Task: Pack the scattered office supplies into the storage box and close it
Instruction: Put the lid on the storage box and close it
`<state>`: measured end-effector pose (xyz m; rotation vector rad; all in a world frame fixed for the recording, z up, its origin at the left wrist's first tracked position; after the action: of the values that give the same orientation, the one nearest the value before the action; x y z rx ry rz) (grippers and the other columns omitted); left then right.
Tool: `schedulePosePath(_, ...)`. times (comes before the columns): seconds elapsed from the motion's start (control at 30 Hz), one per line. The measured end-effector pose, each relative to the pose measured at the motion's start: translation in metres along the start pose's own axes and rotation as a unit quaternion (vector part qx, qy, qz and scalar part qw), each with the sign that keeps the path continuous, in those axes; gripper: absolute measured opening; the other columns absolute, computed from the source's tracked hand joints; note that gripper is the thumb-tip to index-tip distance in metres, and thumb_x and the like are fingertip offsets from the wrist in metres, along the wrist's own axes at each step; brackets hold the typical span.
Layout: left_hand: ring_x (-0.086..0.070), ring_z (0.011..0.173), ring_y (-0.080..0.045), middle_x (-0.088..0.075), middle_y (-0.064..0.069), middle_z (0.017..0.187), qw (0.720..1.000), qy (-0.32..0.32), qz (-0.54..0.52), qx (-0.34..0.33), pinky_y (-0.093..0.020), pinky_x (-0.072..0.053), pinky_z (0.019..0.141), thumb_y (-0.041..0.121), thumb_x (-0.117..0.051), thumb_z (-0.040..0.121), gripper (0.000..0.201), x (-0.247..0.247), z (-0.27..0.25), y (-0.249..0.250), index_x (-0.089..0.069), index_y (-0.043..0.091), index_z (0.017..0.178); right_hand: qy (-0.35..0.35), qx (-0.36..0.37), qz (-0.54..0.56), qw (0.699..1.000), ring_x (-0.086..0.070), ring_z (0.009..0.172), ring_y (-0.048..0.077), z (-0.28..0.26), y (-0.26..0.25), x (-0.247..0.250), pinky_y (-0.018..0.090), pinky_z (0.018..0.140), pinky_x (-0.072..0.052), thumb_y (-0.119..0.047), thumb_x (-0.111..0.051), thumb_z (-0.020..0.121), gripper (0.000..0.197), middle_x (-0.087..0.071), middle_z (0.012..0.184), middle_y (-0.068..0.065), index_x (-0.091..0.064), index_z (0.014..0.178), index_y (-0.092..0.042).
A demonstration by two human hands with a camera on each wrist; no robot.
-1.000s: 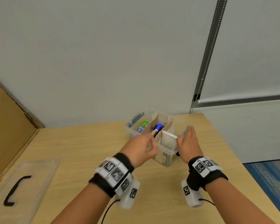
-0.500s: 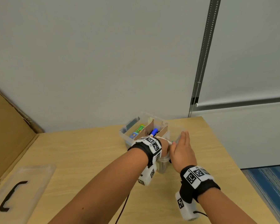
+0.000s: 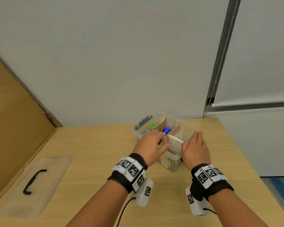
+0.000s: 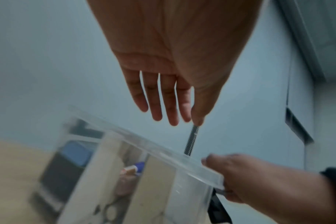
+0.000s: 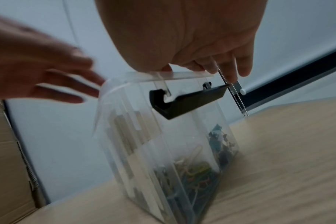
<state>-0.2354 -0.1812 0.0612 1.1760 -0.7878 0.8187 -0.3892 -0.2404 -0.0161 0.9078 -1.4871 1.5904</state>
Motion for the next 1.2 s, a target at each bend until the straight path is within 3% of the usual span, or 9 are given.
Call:
schedulePosePath(0.07,-0.054,0.097,-0.008,-0.06,0.013,0.096,0.998,0.049,-0.02,0.021,-0.027,-0.044,0.087,0.042,-0.054,0.087,0.014,0.02,-0.027,-0.028,-0.054,0.031,0.08,-0.005,-0.002,-0.015,1.0,-0.02,0.142,0.037,-0.005,-0.004,0.004,0.047,0.115,-0.025,-0.035,-0.028,0.098,0.062,-0.005,0.159,0.016,-0.01,0.15,-0.007)
schedulePosePath(0.13,-0.056,0.094,-0.008,-0.062,0.012,0.093,0.995,0.082,-0.029,0.039,-0.028,-0.044,0.086,0.047,-0.05,0.085,0.016,0.037,-0.053,-0.063,-0.052,0.032,0.078,-0.003,0.014,-0.028,1.0,-0.013,0.144,0.037,-0.013,-0.015,0.009,0.047,0.117,-0.02,-0.033,-0.035,0.096,0.064,-0.002,0.16,0.013,-0.009,0.15,-0.01)
schedulePosePath(0.37,-0.056,0.108,-0.016,-0.061,0.007,0.109,0.958,0.117,-0.005,0.262,-0.037,-0.043,0.095,0.031,-0.057,0.09,0.008,0.086,-0.175,-0.236,-0.059,0.032,0.097,0.015,0.223,-0.004,0.975,-0.006,0.147,0.028,-0.083,-0.139,-0.01,0.043,0.119,-0.014,-0.026,-0.047,0.09,0.06,-0.012,0.158,0.007,-0.027,0.146,-0.016)
schedulePosePath(0.53,-0.048,0.121,-0.022,-0.05,0.002,0.134,0.9,0.082,0.051,0.425,-0.043,-0.034,0.1,0.04,-0.052,0.09,0.025,0.116,-0.248,-0.338,-0.057,0.037,0.115,-0.124,0.283,0.016,0.951,-0.023,0.14,0.019,-0.111,-0.228,-0.106,0.036,0.114,-0.029,-0.027,-0.044,0.09,0.045,-0.027,0.152,0.001,-0.043,0.134,-0.02)
schedulePosePath(0.7,-0.028,0.137,-0.032,-0.03,-0.003,0.151,0.849,0.055,0.035,0.525,-0.053,-0.018,0.113,0.042,-0.051,0.088,0.055,0.128,-0.287,-0.411,-0.038,0.031,0.14,-0.294,0.319,-0.024,0.901,-0.023,0.14,0.022,-0.131,-0.298,-0.208,0.034,0.114,-0.027,-0.024,-0.042,0.094,0.049,-0.022,0.155,0.005,-0.036,0.141,-0.013)
schedulePosePath(0.83,-0.02,0.141,-0.034,-0.019,-0.009,0.157,0.834,0.024,-0.013,0.552,-0.053,-0.019,0.115,0.045,-0.052,0.087,0.074,0.124,-0.297,-0.444,-0.02,0.019,0.149,-0.356,0.34,-0.048,0.869,-0.016,0.145,0.024,-0.153,-0.35,-0.248,0.036,0.118,-0.019,-0.03,-0.041,0.097,0.061,-0.014,0.159,0.009,-0.019,0.15,-0.01)
schedulePosePath(1.03,-0.02,0.139,-0.037,-0.03,-0.014,0.15,0.825,0.037,-0.023,0.564,-0.053,-0.016,0.112,0.044,-0.053,0.087,0.071,0.126,-0.292,-0.452,-0.022,0.02,0.146,-0.387,0.332,-0.061,0.858,-0.005,0.148,0.026,-0.176,-0.375,-0.272,0.033,0.12,-0.009,-0.029,-0.033,0.1,0.065,-0.002,0.16,0.014,-0.001,0.152,-0.006)
schedulePosePath(1.13,-0.022,0.136,-0.038,-0.026,-0.016,0.147,0.815,0.065,-0.076,0.57,-0.054,-0.017,0.111,0.033,-0.056,0.086,0.066,0.125,-0.291,-0.454,-0.026,0.025,0.144,-0.4,0.304,-0.005,0.864,-0.025,0.142,0.027,-0.17,-0.37,-0.268,0.034,0.116,-0.025,-0.03,-0.039,0.098,0.068,-0.01,0.159,0.012,-0.001,0.152,-0.014)
schedulePosePath(1.2,-0.037,0.124,-0.037,-0.025,-0.016,0.145,0.813,0.116,-0.141,0.553,-0.049,-0.028,0.107,0.023,-0.053,0.088,0.059,0.126,-0.287,-0.454,-0.03,0.02,0.142,-0.393,0.285,0.053,0.873,-0.04,0.133,0.029,-0.165,-0.368,-0.258,0.033,0.109,-0.034,-0.032,-0.046,0.095,0.074,-0.022,0.156,0.012,-0.001,0.152,-0.02)
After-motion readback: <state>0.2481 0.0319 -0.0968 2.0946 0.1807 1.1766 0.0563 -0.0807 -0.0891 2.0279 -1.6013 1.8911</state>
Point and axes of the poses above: each hand's wrist, its own z-axis towards the middle knuckle, its own x-axis out of the back of the hand, y = z × x, the point moved 7 cm from there along z, towards the middle knuckle
